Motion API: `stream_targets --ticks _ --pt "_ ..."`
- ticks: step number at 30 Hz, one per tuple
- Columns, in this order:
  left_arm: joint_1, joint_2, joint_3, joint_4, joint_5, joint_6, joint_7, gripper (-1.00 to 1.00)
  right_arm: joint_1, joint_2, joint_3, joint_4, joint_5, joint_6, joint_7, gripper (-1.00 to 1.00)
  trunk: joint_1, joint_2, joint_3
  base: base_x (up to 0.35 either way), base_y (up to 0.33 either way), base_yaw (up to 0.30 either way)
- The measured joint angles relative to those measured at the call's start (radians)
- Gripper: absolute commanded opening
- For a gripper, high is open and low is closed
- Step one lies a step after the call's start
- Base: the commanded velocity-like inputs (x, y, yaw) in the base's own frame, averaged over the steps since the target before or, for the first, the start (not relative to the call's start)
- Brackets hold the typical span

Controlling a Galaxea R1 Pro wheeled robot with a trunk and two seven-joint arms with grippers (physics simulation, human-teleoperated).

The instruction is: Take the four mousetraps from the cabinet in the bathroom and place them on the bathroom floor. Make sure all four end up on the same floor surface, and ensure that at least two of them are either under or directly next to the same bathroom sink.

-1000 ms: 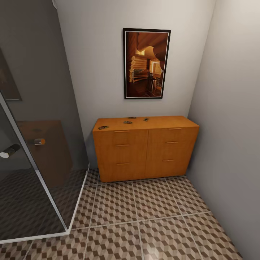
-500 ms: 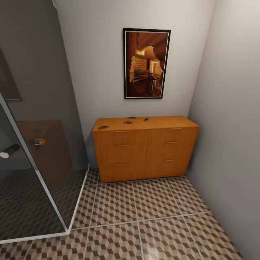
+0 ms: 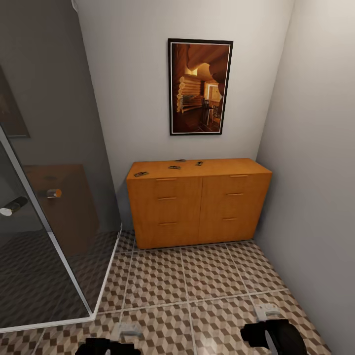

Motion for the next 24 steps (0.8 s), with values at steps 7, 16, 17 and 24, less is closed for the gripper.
stream_targets --ticks 7,16,17,24 --pt "-0.126 -0.014 -0.084 -0.059 0.002 0.046 0.002 1.0 -0.125 0.004 0.023 -0.052 -0.002 0.029 0.0 1.0 0.0 0.0 0.0 0.0 0.0 0.0" --pt "-0.243 -0.033 -0.102 -0.071 0.005 0.053 0.002 1.0 -0.267 0.029 0.035 -0.058 -0.004 0.037 -0.001 1.0 0.0 0.0 0.0 0.0 0.0 0.0" --pt "-0.253 -0.034 -0.102 -0.071 0.005 0.053 0.001 1.0 -0.277 0.032 0.035 -0.058 -0.004 0.037 -0.001 1.0 0.0 0.0 0.0 0.0 0.0 0.0" --pt "-0.368 -0.035 -0.103 -0.071 0.059 0.056 0.001 1.0 -0.378 0.052 0.037 -0.057 -0.006 0.041 -0.001 1.0 0.0 0.0 0.0 0.0 0.0 0.0"
